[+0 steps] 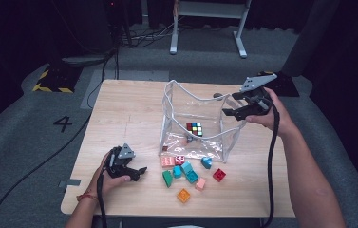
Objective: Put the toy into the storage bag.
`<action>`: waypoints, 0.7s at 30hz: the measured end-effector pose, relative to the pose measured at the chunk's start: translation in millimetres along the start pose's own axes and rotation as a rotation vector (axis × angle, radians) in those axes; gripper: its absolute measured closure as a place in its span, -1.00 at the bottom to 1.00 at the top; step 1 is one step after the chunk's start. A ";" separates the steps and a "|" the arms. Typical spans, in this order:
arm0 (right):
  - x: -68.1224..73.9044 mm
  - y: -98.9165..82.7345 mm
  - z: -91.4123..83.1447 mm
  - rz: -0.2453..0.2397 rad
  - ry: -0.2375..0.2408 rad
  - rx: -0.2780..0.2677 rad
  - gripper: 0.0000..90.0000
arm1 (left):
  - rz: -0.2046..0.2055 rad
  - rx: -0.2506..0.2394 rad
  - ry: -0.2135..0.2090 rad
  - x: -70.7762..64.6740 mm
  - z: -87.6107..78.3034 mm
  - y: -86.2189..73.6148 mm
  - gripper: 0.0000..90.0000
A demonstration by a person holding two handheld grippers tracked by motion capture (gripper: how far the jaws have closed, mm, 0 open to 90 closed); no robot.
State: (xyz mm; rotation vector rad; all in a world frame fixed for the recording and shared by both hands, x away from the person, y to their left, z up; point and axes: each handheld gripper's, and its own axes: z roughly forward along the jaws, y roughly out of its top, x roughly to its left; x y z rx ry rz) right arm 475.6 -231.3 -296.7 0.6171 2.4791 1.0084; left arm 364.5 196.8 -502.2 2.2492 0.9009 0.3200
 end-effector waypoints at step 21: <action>10.4 -51.1 -67.5 0.082 -0.107 -0.229 -0.50 | 0.001 0.001 -0.001 0.1 0.0 0.1 -0.68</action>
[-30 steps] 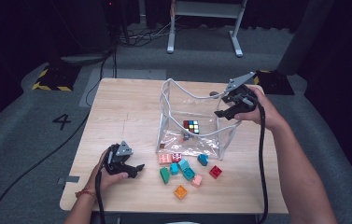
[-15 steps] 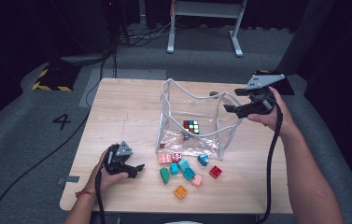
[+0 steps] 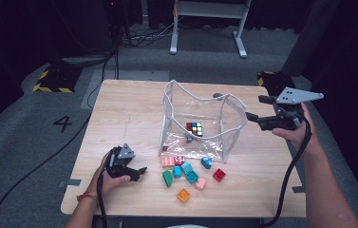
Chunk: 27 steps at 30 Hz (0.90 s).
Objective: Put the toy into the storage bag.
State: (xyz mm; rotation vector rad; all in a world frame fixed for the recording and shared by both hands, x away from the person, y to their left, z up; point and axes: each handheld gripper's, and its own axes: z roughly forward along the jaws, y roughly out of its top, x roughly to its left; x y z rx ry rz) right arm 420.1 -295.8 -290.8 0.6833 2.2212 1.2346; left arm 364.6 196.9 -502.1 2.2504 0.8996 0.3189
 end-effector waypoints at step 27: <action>65.3 -148.3 33.6 0.118 0.120 0.121 -0.42 | -0.001 0.002 0.000 -0.1 -0.2 0.0 -0.68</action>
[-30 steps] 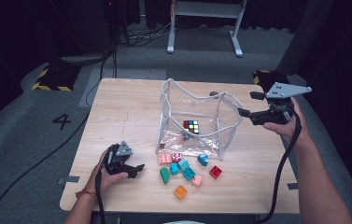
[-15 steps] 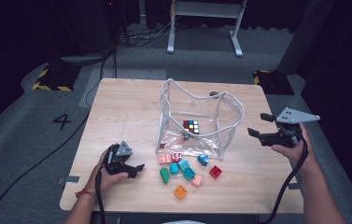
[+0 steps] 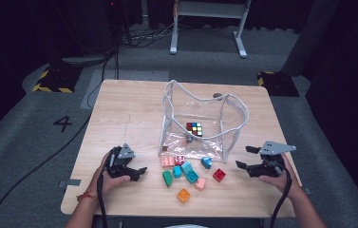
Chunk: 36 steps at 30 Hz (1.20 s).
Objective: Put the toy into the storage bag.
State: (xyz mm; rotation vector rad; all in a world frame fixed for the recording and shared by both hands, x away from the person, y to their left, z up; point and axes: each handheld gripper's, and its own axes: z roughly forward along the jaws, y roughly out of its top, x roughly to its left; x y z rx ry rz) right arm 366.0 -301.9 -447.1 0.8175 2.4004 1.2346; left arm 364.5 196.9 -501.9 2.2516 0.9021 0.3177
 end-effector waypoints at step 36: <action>52.2 -22.1 62.0 -0.047 0.127 0.079 0.27 | 0.002 -0.001 0.000 0.1 0.1 0.0 -0.68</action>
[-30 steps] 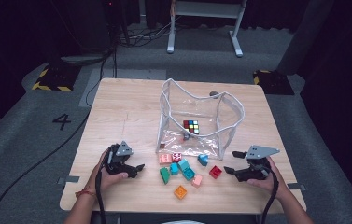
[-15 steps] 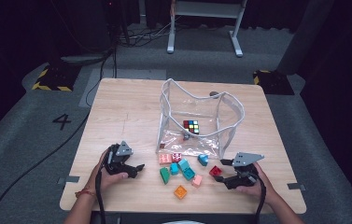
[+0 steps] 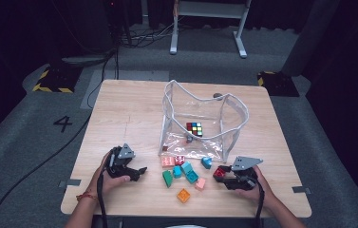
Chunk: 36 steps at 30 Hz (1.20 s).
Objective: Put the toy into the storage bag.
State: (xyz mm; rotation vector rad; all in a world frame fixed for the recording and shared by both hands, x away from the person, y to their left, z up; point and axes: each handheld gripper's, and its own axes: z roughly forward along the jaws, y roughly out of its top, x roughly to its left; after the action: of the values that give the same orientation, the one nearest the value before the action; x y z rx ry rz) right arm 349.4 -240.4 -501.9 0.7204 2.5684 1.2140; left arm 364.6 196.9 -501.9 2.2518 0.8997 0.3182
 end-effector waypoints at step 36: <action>-89.4 40.3 -96.4 0.069 -0.249 -0.216 0.33 | -0.008 -0.003 0.004 -0.8 1.0 0.5 -0.68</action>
State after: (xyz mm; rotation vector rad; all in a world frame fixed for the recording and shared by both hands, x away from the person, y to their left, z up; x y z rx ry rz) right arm 402.7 -328.7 -410.9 0.8581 2.1894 1.3059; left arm 364.8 195.6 -502.3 2.2453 0.9095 0.3199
